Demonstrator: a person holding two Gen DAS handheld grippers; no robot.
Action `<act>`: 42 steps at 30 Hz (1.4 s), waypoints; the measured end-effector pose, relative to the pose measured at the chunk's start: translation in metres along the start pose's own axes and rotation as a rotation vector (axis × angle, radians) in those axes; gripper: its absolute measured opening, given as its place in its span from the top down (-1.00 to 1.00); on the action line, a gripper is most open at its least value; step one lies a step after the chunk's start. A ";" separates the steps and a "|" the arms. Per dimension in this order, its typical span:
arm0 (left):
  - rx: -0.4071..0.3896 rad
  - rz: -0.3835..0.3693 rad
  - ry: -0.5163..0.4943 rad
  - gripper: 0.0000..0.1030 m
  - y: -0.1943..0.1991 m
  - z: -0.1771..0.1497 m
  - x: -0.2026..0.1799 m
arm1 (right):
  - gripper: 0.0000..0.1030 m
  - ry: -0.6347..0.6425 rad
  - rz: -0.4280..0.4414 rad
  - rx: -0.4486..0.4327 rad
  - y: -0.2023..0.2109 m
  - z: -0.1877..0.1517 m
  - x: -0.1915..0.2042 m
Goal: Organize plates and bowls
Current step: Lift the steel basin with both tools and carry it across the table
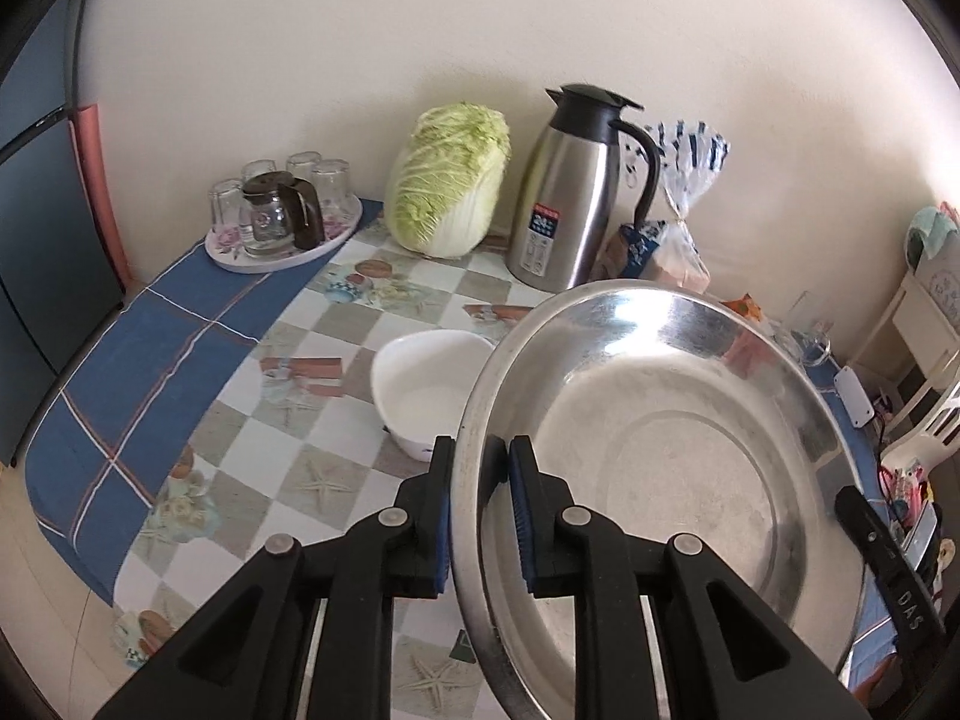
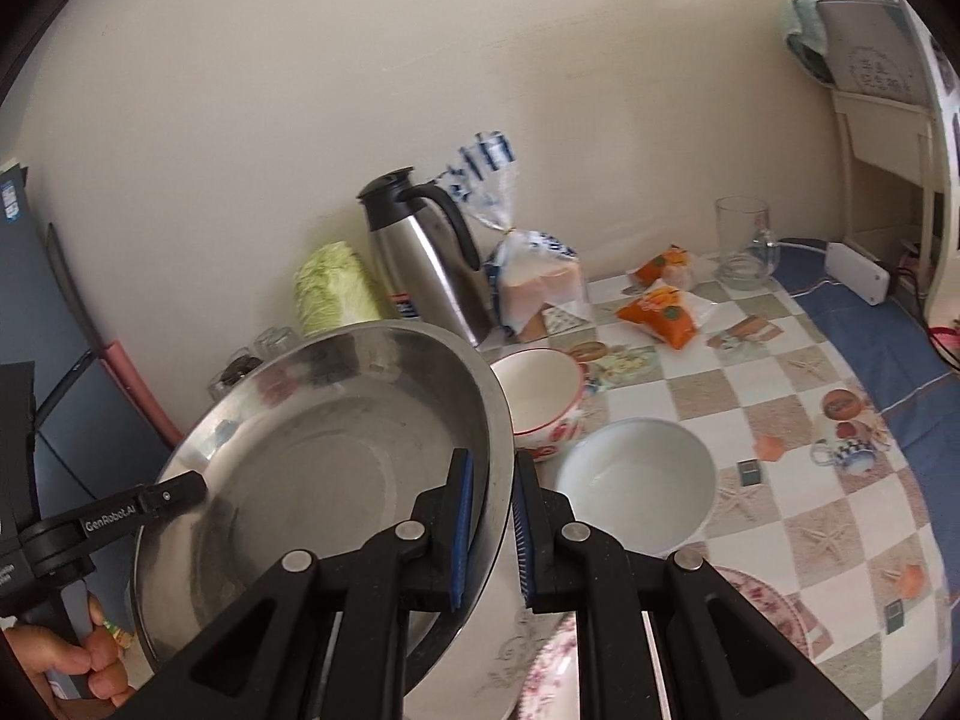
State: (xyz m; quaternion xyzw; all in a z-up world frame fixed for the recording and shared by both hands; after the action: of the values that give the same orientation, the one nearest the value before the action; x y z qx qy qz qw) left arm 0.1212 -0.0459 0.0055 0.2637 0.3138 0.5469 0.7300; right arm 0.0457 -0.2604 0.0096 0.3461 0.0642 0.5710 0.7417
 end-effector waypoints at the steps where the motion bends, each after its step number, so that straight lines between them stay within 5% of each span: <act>1: 0.006 -0.003 0.001 0.64 -0.003 -0.003 -0.001 | 0.73 -0.001 -0.005 0.003 -0.001 0.000 -0.002; 27: 0.116 -0.113 0.072 0.63 -0.039 -0.034 0.005 | 0.70 0.120 -0.083 0.105 -0.013 -0.020 -0.006; 42: 0.269 -0.024 0.016 0.63 -0.068 -0.068 0.007 | 0.71 0.125 -0.158 0.289 -0.051 -0.061 -0.026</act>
State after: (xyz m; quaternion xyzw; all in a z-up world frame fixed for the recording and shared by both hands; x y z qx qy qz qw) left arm 0.1152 -0.0544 -0.0900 0.3512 0.3932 0.4930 0.6921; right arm 0.0474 -0.2625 -0.0743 0.4067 0.2186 0.5161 0.7214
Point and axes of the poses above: each gripper's, at about its wrist camera, not at the fingertips, and y roughly against the way its jaws point, x to its left, z to its top, the point moved 8 cm from there along -y, roughly the way its jaws point, and after that the axes turned 3 degrees about -z, right-handed, at the moved point
